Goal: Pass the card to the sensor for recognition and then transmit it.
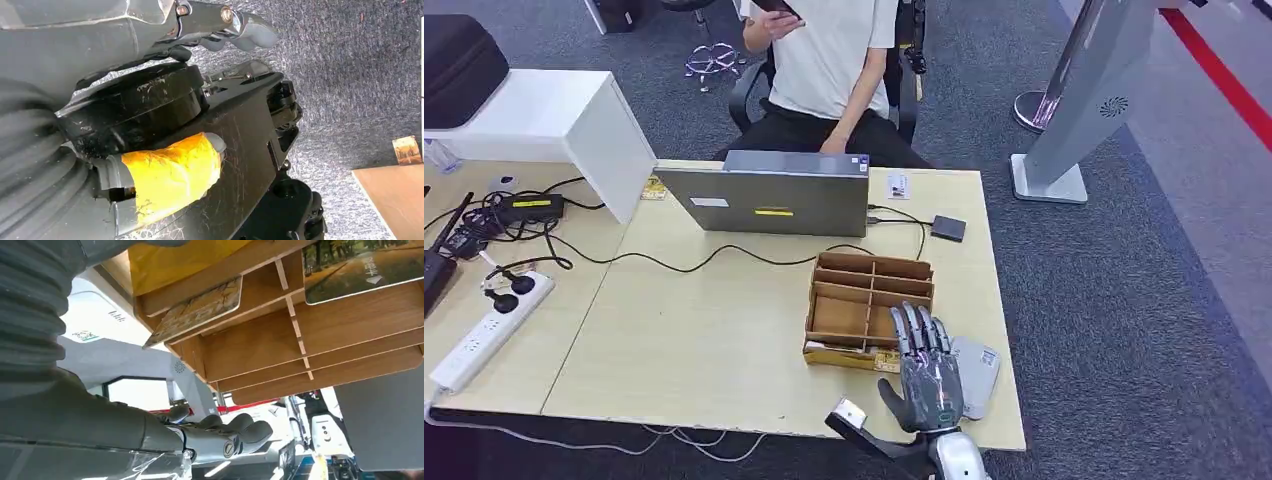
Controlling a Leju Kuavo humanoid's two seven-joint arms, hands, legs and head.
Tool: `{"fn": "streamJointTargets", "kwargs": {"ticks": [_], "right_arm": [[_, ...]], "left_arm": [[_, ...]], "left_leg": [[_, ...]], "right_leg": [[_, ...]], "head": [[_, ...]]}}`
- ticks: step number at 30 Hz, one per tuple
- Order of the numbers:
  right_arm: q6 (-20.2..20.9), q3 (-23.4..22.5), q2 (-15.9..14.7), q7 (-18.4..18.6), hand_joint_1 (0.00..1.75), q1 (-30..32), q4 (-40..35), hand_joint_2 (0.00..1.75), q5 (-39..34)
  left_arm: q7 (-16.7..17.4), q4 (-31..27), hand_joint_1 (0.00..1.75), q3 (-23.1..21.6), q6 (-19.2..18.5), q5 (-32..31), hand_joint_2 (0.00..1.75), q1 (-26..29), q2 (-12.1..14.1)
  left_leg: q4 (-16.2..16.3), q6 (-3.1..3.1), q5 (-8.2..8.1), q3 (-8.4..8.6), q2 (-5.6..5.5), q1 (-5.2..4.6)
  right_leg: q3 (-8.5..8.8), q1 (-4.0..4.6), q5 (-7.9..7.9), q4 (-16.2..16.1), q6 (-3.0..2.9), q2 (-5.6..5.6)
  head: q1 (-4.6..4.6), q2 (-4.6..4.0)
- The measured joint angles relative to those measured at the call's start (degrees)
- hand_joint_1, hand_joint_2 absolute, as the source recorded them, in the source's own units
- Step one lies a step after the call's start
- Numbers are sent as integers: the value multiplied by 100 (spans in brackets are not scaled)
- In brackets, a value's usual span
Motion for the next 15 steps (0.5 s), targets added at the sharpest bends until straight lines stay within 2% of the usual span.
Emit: {"fn": "streamJointTargets", "kwargs": {"ticks": [11, 12, 15], "right_arm": [[0, -15, 2, 9, 0, 6, 72, 175, -9], [0, -15, 2, 9, 175, 8, 77, 175, -9], [0, -15, 2, 7, 175, 7, 90, 175, -29]], "left_arm": [[-2, 0, 0, 0, 0, -2, 175, 0, 0], [-2, 0, 0, 0, 0, -2, 175, 0, 0], [-7, 0, 0, 0, 0, -2, 175, 0, 0]], "left_leg": [[0, 0, 0, 0, 0, 0], [0, 0, 0, 0, 0, 0], [0, 0, 0, 0, 0, 0]], "right_leg": [[0, 0, 0, 0, 0, 0], [0, 0, 0, 0, 0, 0], [0, 0, 0, 0, 0, 0]], "head": [[0, 0], [0, -2], [2, -2]]}}
